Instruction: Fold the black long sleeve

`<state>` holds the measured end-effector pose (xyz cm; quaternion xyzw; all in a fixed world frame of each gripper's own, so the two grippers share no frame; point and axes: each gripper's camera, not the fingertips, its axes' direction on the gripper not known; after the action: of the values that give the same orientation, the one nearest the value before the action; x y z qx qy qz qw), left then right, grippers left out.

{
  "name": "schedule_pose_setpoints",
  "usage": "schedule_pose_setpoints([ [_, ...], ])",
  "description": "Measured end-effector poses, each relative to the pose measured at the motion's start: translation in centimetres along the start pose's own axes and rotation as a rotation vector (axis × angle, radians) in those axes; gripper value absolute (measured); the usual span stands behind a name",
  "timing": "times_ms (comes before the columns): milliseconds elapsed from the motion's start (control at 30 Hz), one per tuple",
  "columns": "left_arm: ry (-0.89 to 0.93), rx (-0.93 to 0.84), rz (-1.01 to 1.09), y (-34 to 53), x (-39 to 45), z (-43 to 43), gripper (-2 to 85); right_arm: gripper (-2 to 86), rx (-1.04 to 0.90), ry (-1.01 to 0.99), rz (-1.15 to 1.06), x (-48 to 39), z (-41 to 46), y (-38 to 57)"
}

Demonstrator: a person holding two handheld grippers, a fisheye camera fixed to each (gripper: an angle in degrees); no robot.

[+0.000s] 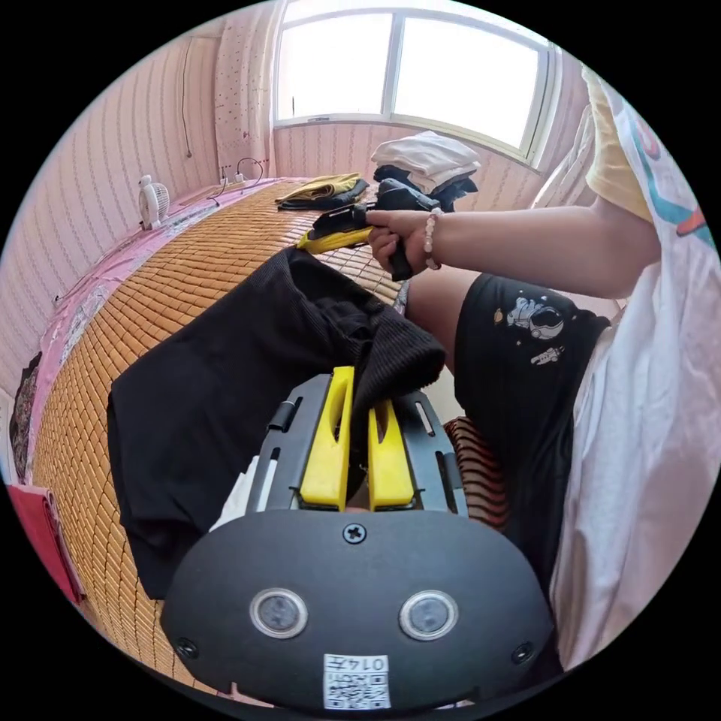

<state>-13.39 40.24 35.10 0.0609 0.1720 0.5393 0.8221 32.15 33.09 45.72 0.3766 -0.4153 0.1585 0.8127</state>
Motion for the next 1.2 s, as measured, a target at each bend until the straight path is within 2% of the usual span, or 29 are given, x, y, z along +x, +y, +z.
schedule_pose_setpoints([
  [133, 0.083, 0.194, -0.029, -1.3, 0.5, -3.0, -0.2, -0.2, 0.085, 0.02, -0.108, -2.5, -6.2, 1.5],
  [200, 0.095, 0.252, -0.069, -1.8, 0.4, -3.8, -0.3, -0.2, 0.127, 0.095, -0.166, -4.8, -9.7, 2.5],
  [333, 0.073, 0.336, -0.203, -1.4, -1.6, -5.2, 0.0, -0.1, 0.161, 0.152, -0.279, -8.9, -11.4, 2.8],
  [467, -0.03, 0.322, -0.373, 0.2, -4.9, -6.2, 2.0, 0.6, 0.036, 0.194, -0.451, -14.0, -5.6, 0.4],
  [533, -0.031, 0.265, -0.554, 2.0, -8.2, -5.6, 4.5, 1.6, -0.033, 0.23, -0.486, -15.6, -1.3, -0.8],
  [700, -0.048, 0.17, -0.881, 6.3, -12.9, -4.8, 6.4, 8.3, -0.259, 0.494, -0.584, -16.8, 10.1, -1.9],
  [800, -0.111, 0.165, -0.88, 6.6, -13.5, -5.7, 6.5, 12.6, -0.336, 0.647, -0.626, -16.8, 12.3, -1.3],
  [967, -0.12, 0.153, -0.876, 5.9, -14.3, -6.0, 12.2, 15.7, -0.459, 0.745, -0.621, -15.8, 14.7, -1.1],
  [1067, -0.118, 0.12, -0.871, 5.1, -14.4, -5.4, 13.7, 14.8, -0.531, 0.799, -0.697, -16.7, 16.8, -0.3],
  [1133, -0.106, 0.038, -0.858, 4.3, -14.2, -4.0, 13.5, 13.6, -0.605, 0.82, -0.777, -17.5, 18.1, 0.7],
  [1200, -0.145, 0.015, -0.825, 3.8, -13.5, -3.6, 11.4, 11.0, -0.619, 0.932, -0.856, -18.4, 19.4, 2.5],
])
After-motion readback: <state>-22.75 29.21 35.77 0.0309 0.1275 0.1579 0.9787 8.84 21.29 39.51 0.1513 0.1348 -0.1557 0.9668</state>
